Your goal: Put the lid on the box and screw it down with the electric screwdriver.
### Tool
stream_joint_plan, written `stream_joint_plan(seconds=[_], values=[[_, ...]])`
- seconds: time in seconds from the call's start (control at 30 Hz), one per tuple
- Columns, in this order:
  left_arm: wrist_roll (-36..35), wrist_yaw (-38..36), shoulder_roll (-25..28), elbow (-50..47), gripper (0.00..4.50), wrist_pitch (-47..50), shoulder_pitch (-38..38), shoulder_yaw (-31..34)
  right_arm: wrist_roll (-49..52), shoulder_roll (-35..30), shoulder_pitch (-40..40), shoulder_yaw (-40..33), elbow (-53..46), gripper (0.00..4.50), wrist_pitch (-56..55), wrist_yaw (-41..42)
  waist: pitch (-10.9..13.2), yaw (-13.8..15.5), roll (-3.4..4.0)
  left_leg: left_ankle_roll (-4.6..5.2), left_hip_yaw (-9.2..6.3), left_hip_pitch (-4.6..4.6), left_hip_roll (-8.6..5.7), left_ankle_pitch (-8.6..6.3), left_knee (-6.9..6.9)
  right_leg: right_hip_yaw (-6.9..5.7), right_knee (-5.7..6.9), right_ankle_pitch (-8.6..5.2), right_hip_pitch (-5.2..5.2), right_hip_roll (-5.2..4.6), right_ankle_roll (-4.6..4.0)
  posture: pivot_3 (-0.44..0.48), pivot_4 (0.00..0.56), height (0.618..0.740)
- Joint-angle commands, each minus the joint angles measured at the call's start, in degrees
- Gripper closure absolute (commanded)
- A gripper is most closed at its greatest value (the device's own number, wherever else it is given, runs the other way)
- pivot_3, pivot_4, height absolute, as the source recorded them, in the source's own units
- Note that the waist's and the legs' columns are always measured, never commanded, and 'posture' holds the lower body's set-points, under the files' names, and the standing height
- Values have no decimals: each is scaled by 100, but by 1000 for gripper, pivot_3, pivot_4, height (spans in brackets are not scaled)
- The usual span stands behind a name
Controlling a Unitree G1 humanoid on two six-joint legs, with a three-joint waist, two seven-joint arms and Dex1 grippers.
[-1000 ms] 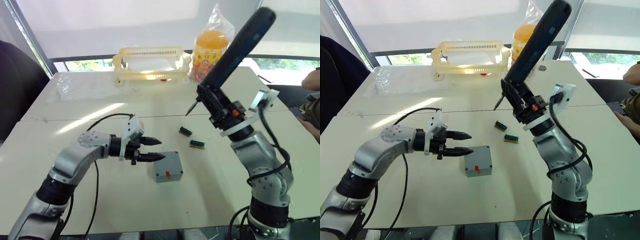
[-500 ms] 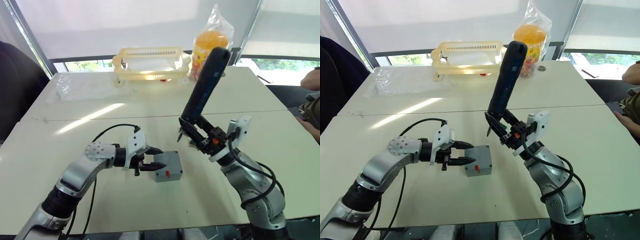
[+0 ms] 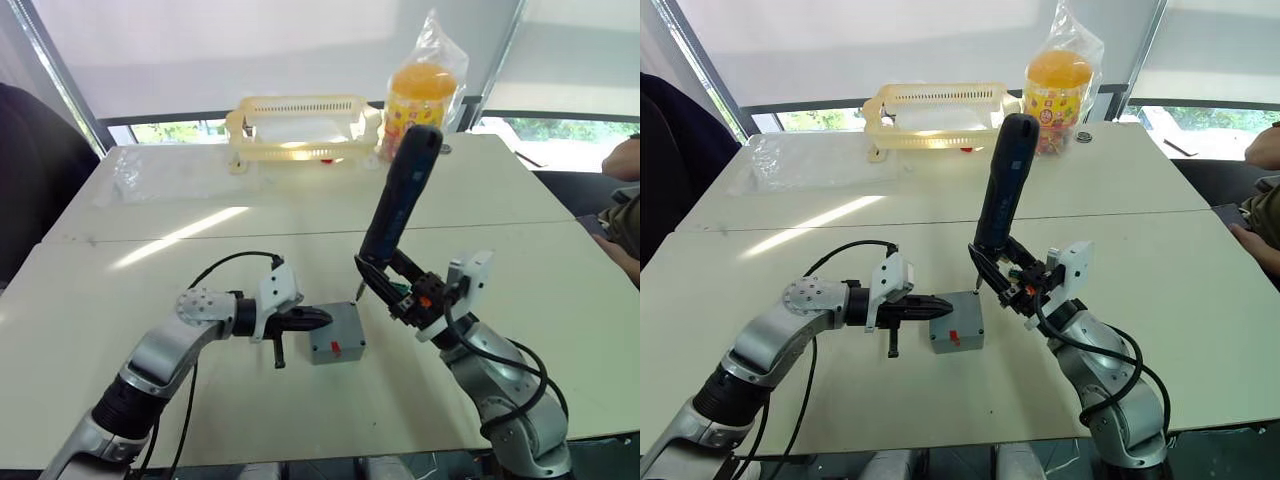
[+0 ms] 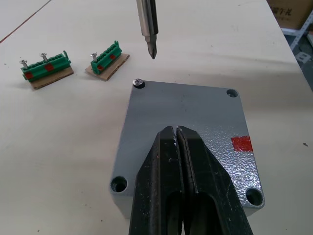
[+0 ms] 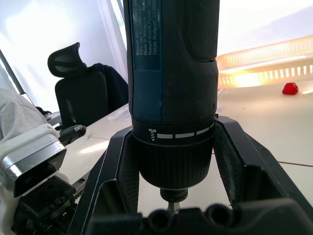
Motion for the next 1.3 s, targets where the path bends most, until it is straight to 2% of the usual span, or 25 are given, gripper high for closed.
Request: stream_joint_plan(seconds=[0.03,0.53,1.3], values=[[84,17,-13,-114,4475,33,81,-118,-63,65,-102,42,-261,2728,-317,40,0,1,0,0,0,1,0,0,0,0,0,0,1,0,0,0,150,740],[208,17,61,-231,4475,50,235,-179,-431,115,-249,117,377,2728,-769,292,-5,1,1,0,0,7,0,0,1,0,1,0,7,0,0,0,150,740],[261,35,144,-266,4475,80,307,-192,-608,217,-153,264,536,2728,-970,427,-8,-4,1,0,0,9,0,0,1,0,4,0,8,1,0,0,150,740]])
